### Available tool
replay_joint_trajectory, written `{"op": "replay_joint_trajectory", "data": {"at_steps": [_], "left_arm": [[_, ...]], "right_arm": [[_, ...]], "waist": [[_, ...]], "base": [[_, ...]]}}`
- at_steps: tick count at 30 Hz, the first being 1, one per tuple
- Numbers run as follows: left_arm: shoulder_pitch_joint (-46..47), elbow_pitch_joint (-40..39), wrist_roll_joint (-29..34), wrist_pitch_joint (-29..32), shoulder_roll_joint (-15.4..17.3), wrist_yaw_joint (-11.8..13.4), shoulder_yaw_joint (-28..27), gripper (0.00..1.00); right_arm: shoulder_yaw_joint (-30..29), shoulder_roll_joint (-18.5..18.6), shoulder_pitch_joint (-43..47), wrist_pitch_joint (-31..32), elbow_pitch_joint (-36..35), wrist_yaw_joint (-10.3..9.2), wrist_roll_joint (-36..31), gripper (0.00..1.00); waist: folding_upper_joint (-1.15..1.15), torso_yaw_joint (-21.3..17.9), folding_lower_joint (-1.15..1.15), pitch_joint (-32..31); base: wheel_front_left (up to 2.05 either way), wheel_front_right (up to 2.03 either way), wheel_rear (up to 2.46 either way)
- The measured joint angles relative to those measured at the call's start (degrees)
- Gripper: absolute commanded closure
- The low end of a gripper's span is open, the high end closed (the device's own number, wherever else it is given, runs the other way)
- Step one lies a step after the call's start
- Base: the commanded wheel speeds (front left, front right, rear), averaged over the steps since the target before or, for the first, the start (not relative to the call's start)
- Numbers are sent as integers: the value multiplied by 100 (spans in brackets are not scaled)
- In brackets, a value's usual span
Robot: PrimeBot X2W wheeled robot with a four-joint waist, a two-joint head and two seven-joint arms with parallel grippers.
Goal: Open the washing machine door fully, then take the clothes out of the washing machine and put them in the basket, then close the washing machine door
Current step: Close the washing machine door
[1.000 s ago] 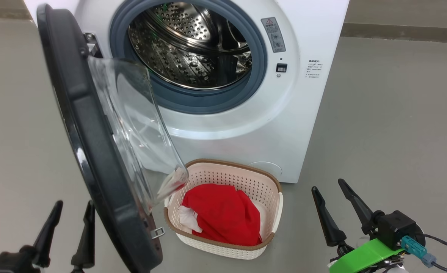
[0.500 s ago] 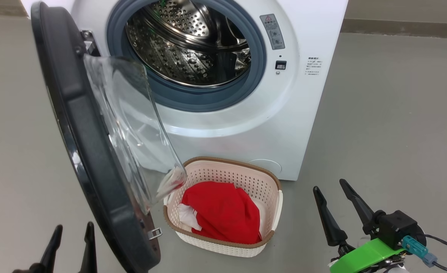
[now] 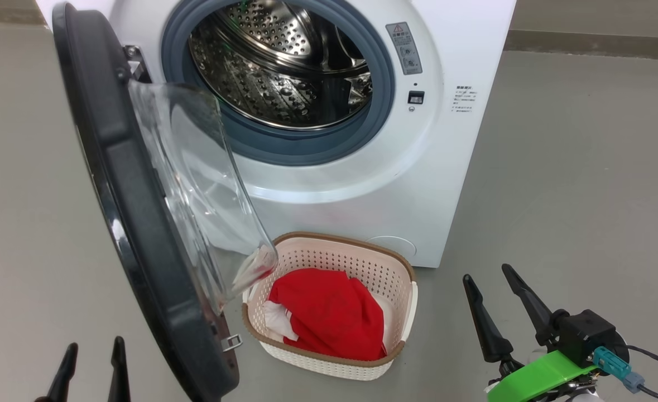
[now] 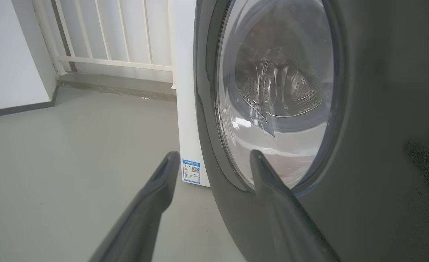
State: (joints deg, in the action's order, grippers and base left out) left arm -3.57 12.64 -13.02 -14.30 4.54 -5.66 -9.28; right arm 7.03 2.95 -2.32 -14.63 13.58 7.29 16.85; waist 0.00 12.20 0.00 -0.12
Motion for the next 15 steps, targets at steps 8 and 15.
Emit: {"op": "replay_joint_trajectory", "data": {"at_steps": [8,15], "left_arm": [[1,41,20,0,-97,-53,-164,0],[4,47,200,0,-154,-91,-191,0]], "right_arm": [[10,0,0,0,8,0,1,0],[7,-1,0,0,21,0,1,0]], "waist": [[0,-32,0,-1],[0,-30,0,26]], "base": [[0,0,0],[0,0,0]]}}
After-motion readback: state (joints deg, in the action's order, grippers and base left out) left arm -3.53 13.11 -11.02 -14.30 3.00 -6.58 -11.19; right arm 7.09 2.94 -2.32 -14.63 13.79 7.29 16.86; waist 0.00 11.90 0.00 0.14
